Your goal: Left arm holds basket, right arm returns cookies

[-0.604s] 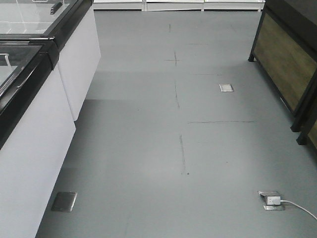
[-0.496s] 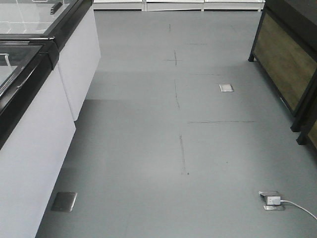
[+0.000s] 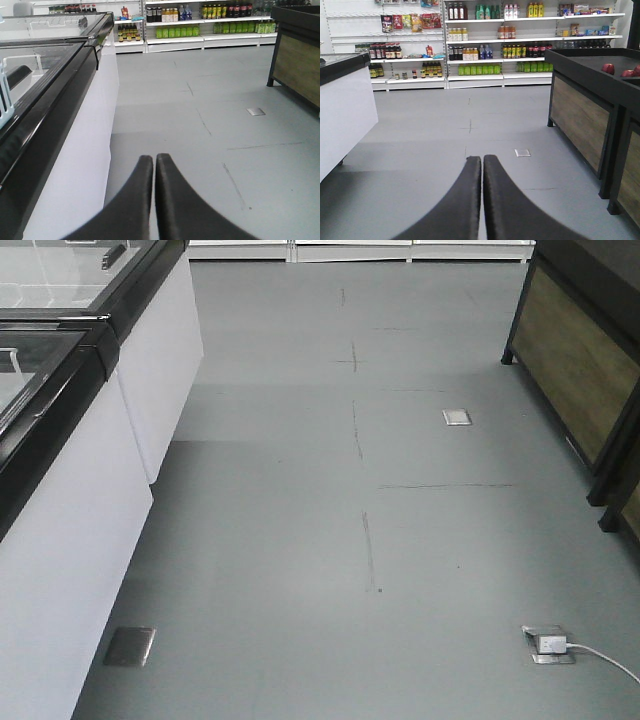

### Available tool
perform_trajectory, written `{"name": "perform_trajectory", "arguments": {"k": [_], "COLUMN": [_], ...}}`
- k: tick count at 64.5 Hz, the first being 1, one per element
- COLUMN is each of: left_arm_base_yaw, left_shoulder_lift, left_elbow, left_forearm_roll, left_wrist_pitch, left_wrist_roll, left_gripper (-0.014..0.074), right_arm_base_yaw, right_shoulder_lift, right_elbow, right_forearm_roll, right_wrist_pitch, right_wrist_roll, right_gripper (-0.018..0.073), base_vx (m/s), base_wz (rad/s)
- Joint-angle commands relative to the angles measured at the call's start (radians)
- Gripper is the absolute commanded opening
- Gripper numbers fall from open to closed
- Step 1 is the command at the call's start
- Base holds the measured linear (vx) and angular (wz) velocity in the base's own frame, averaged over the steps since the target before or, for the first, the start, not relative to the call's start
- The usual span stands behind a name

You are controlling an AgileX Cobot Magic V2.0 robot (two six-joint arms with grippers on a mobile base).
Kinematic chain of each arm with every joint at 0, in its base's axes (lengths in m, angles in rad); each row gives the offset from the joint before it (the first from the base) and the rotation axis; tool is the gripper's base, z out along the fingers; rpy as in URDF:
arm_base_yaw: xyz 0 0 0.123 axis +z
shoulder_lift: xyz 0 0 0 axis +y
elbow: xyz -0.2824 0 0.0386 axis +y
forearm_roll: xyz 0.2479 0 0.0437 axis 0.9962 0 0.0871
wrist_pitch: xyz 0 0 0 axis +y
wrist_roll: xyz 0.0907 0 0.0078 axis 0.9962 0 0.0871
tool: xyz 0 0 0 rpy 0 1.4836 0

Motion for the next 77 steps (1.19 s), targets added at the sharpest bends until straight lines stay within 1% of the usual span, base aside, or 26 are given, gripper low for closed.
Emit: {"name": "perform_trajectory", "arguments": {"k": [1, 53, 65, 71, 77], "left_arm_base_yaw": [0.0, 0.0, 0.0, 0.0, 0.0], "left_shoulder_lift": [-0.017, -0.017, -0.017, -0.017, -0.016], "left_elbow": [-0.029, -0.029, -0.032, -0.035, -0.04], "left_forearm_roll": [-0.001, -0.001, -0.002, -0.003, -0.003], "left_wrist_pitch": [-0.072, -0.074, -0.141, -0.246, -0.336], "left_wrist_roll": [0.0, -0.002, -0.003, -0.005, -0.059], "left_gripper": [-0.0008, -0.0008, -0.0008, -0.0008, -0.0008], "right_arm_base_yaw": [-0.006, -0.006, -0.006, -0.006, -0.006], "right_shoulder_lift": [-0.006, -0.006, -0.006, -0.006, -0.006], "right_elbow": [0.004, 0.004, 0.004, 0.004, 0.004], "right_forearm_roll": [0.001, 0.001, 0.001, 0.001, 0.001], "right_wrist_pitch": [-0.08, -0.08, -0.08, -0.08, -0.08], "right_wrist_roll": [-0.011, -0.011, -0.011, -0.011, -0.011], "right_gripper": [-0.0008, -0.0008, -0.0008, -0.0008, -0.0008], "base_vx": [0.0, 0.0, 0.0, 0.0, 0.0], "base_wz": [0.0, 0.0, 0.0, 0.0, 0.0]}}
